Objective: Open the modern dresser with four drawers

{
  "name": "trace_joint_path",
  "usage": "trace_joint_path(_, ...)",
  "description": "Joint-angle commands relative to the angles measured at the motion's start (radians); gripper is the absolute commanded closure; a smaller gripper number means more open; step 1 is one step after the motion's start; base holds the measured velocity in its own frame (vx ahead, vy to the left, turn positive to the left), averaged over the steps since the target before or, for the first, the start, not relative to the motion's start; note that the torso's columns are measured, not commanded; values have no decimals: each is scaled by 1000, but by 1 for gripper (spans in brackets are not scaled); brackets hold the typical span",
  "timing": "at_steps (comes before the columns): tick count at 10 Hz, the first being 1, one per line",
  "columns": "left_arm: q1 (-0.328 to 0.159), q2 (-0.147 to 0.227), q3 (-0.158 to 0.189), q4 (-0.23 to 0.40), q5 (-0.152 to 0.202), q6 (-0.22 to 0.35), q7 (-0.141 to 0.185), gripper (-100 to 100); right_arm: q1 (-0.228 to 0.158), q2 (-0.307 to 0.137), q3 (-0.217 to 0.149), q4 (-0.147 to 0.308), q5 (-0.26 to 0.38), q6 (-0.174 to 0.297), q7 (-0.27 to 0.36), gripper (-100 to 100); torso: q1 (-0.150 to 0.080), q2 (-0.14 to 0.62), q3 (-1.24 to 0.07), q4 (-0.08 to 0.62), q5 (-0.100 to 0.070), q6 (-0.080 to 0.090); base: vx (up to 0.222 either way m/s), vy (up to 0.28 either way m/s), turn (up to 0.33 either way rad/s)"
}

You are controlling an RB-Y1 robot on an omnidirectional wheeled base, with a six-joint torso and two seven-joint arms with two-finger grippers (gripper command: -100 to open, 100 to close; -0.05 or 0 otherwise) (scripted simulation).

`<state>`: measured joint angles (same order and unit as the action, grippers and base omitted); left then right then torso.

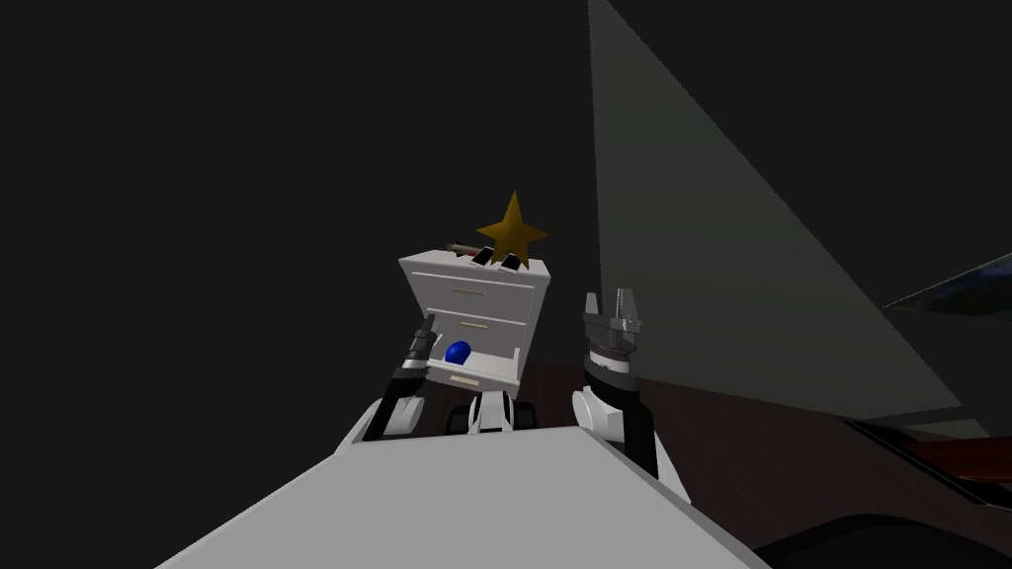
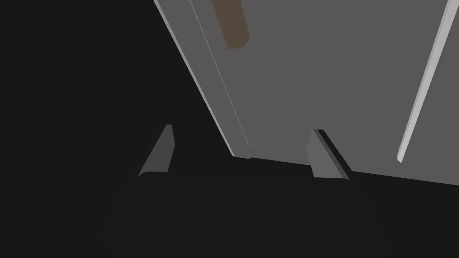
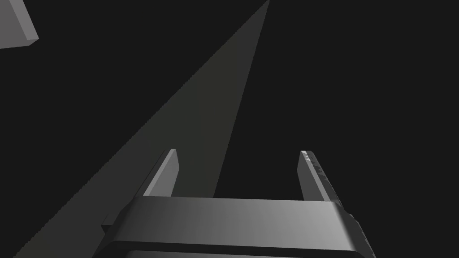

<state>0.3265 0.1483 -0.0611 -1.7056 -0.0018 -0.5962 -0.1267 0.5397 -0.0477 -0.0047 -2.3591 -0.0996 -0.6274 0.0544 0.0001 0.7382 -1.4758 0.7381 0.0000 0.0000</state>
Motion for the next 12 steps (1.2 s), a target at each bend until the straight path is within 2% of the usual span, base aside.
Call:
trace_joint_path(1, -18, -9, -9, 68, -9, 4, -2, -100, 0, 0, 0, 0, 0, 0, 0, 0, 0, 0, 0, 0, 0, 0, 51, -6, -34)
trace_joint_path(4, -41, -15, -20, 154, -19, 2, -3, -100, 0, 0, 0, 0, 0, 0, 0, 0, 0, 0, 0, 0, 0, 0, 54, -6, -47)
trace_joint_path(5, -41, -15, -20, 160, -19, 2, -3, -100, 0, 0, 0, 0, 0, 0, 0, 0, 0, 0, 0, 0, 0, 0, 35, -2, -18)
trace_joint_path(7, -58, -17, -28, 226, -26, 1, -4, -100, 0, 0, 0, 0, 0, 0, 0, 0, 0, 1, 0, 0, 0, 0, 36, -1, -45)
trace_joint_path(9, -66, -19, -32, 263, -30, 1, -4, -100, 0, 0, 0, 0, 0, 0, 0, 0, -1, -1, 0, 0, 0, 0, 43, -4, -32)
trace_joint_path(12, -92, -26, -45, 360, -42, -1, -5, -100, 0, 0, 0, 0, 0, 0, 0, 0, 0, -1, 0, 0, 0, 0, 48, -1, -47)
